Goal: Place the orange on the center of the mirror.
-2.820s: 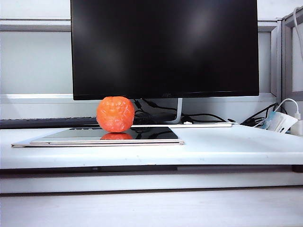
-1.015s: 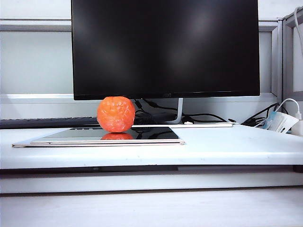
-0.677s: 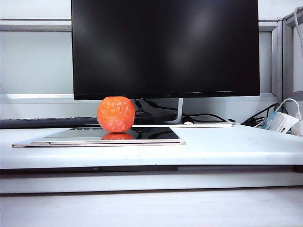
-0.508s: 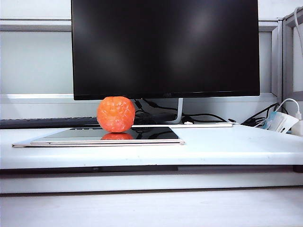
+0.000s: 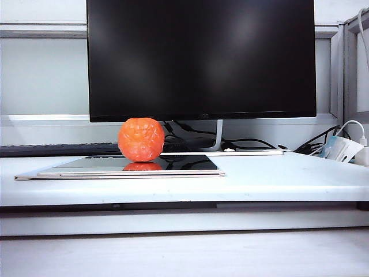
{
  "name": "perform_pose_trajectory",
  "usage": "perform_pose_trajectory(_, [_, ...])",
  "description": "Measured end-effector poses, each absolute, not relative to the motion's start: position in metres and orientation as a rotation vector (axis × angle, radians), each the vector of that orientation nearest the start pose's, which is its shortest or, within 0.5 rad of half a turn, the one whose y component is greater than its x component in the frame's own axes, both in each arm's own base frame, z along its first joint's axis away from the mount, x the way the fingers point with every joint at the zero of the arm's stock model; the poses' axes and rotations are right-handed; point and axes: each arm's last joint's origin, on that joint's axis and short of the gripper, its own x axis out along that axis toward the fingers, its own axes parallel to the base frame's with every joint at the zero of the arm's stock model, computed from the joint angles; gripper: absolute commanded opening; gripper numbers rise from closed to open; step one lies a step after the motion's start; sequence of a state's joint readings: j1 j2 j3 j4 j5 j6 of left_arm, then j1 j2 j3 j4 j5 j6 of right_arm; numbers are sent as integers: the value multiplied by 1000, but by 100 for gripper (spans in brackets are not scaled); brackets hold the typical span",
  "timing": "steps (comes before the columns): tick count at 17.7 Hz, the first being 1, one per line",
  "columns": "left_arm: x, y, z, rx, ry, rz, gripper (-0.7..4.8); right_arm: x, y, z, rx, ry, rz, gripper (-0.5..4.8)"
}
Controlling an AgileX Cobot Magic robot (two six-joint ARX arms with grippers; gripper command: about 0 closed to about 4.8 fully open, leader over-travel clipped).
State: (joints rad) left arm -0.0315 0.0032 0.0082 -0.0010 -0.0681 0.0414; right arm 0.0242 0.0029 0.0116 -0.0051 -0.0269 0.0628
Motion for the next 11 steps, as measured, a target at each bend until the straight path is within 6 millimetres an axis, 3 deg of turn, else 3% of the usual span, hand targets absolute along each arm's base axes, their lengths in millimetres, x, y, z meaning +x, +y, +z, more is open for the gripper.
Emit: perform_pose_trajectory(11, [97, -1, 166, 41, -3, 37, -5, 97, 3, 166, 78, 8, 42, 0])
